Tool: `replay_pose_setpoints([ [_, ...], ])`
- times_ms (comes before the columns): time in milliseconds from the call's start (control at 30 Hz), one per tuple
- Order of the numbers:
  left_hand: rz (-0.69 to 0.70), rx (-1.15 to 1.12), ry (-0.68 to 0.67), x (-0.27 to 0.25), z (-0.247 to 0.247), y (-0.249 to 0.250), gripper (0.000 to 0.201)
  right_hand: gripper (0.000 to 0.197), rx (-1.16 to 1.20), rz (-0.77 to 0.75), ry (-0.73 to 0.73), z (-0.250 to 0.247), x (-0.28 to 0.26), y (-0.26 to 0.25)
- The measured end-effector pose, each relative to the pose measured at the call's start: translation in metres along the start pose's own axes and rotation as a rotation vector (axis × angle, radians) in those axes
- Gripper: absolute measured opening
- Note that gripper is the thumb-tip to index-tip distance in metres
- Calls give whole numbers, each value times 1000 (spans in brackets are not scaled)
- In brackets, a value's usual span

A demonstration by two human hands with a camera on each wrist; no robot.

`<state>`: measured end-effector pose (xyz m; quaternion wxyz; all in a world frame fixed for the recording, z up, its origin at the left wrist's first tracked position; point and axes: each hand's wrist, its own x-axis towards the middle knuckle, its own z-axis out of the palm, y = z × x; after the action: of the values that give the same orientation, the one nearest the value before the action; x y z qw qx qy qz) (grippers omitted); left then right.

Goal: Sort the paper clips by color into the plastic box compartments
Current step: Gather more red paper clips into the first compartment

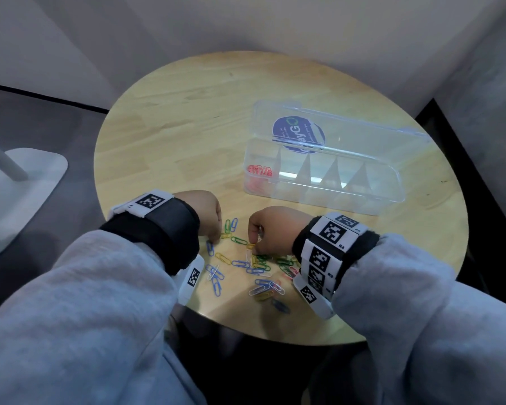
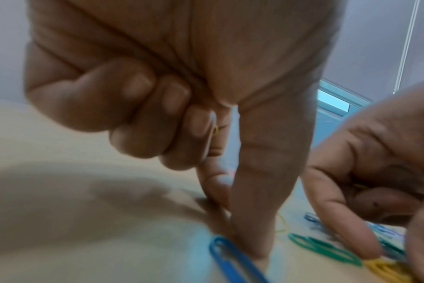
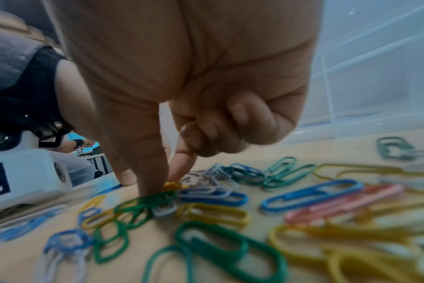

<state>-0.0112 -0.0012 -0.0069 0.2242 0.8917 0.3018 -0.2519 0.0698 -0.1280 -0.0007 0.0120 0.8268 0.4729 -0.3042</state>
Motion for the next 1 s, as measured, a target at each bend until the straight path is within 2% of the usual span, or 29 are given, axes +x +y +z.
replay_pose_setpoints([
  [200,13,-89,-42,-4,-6,-3,8,12,-20,15,-67,-1,2,-3],
  [300,79,-233,-128,-8,-14,-4,20,13,7,12,-70,-2,2,-2],
  [400,156,-431,-160,-13,-18,-3,30,5,102,13,-86,-4,-2,3],
  [533,199,-670,-182,-17,-18,-2,36,3,380,52,-35,-9,-9,15],
  [633,186,-747,-213,-19,-19,-2,26,18,691,79,-37,-10,-15,26],
  [700,156,-746,-247,-20,-18,-1,26,23,859,104,-26,-7,-17,33],
  [800,115,-688,-261,-22,-16,3,39,25,1070,130,-20,0,-21,41],
  [1000,69,-604,-252,-20,-10,5,38,21,1397,155,-24,1,-29,49],
])
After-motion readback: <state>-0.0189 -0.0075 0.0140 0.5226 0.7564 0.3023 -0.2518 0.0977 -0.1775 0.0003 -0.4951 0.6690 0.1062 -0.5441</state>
